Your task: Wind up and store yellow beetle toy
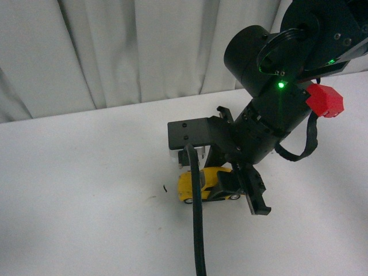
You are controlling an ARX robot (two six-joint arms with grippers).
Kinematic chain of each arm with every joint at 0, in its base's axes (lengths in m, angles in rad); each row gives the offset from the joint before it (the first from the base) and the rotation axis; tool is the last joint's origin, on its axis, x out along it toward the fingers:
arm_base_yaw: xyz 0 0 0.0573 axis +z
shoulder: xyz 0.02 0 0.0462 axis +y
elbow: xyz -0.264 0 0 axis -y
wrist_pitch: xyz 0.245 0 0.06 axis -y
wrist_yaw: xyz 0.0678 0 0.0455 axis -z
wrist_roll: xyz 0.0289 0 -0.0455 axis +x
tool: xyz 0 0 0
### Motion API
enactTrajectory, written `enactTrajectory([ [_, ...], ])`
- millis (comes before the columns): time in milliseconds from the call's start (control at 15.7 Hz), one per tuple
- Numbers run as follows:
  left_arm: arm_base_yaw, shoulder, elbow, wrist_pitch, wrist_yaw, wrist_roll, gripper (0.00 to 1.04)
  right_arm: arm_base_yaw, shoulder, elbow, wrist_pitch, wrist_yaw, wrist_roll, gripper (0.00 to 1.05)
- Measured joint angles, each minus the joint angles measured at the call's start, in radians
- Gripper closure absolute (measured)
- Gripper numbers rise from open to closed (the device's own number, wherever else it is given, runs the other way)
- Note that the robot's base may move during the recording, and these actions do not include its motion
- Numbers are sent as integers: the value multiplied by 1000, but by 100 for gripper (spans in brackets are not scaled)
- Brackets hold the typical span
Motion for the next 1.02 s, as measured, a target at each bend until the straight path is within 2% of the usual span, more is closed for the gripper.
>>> enactTrajectory([
  [382,0,0,0,0,0,0,7,-70,-52,-111,56,-41,-2,63],
  [1020,0,0,0,0,0,0,7,-214,-143,-258,23,-59,-50,63],
])
